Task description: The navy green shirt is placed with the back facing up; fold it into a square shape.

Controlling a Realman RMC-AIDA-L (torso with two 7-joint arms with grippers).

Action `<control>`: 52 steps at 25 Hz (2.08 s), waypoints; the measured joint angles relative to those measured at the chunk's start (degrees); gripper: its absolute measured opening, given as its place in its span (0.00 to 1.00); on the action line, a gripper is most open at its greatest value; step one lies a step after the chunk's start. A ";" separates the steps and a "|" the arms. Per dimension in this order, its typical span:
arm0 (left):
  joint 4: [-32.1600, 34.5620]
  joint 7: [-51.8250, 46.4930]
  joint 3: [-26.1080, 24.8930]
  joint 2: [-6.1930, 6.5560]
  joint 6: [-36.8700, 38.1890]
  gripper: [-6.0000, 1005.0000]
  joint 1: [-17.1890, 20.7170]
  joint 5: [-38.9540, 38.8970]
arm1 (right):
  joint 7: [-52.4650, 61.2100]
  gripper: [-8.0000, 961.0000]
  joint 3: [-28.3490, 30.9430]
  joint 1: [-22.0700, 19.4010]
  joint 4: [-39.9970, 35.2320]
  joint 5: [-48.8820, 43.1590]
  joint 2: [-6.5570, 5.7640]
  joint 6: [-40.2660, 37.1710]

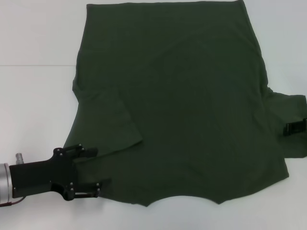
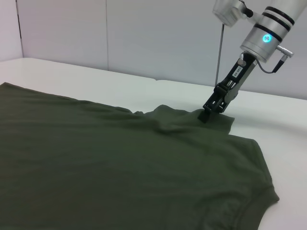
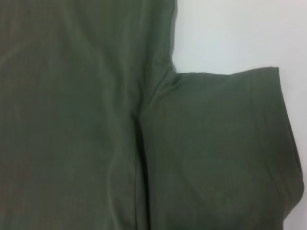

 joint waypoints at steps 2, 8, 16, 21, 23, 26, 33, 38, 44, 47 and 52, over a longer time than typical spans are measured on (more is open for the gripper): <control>0.00 0.01 0.00 0.00 0.00 0.87 -0.01 0.00 | 0.25 0.95 0.01 -0.08 -0.37 -0.01 0.01 -0.08; 0.06 0.02 -0.10 0.00 0.03 0.87 -0.03 0.00 | 0.18 0.72 -0.05 -0.18 -0.48 -0.32 0.10 -0.18; 0.17 0.02 -0.11 0.00 0.08 0.87 -0.13 -0.05 | 0.15 0.51 -0.11 -0.17 -0.40 -0.35 0.00 -0.03; 0.18 0.02 -0.22 0.00 0.06 0.87 -0.18 -0.09 | 0.05 0.37 -0.11 -0.09 -0.64 -0.38 -0.01 -0.23; 0.18 0.02 -0.27 0.00 0.05 0.87 -0.19 -0.09 | -0.06 0.29 -0.11 -0.04 -0.65 -0.44 -0.01 -0.23; 0.18 0.02 -0.32 0.00 0.02 0.87 -0.21 -0.09 | -0.13 0.17 -0.11 -0.01 -0.67 -0.50 0.00 -0.21; 0.18 0.02 -0.87 0.00 0.00 0.87 -0.21 -0.09 | -0.32 0.03 -0.11 -0.31 -1.16 -0.48 0.00 0.07; 0.18 -0.08 -0.88 0.00 0.00 0.87 -0.21 -0.09 | -0.39 0.03 0.34 -1.10 -3.83 -0.22 0.03 -0.19; 0.18 -0.24 -0.88 0.00 0.00 0.87 -0.27 -0.09 | 0.02 0.03 0.54 -2.19 -6.61 0.82 -0.46 -1.07; 0.18 -0.30 -0.88 0.03 -0.01 0.87 -0.28 -0.09 | 0.22 0.03 0.57 -2.98 -7.99 1.84 -0.70 -1.33; 0.17 -0.32 -0.92 0.19 -0.01 0.87 -0.30 -0.09 | 0.26 0.03 1.24 -3.56 -9.68 2.97 -1.09 -1.39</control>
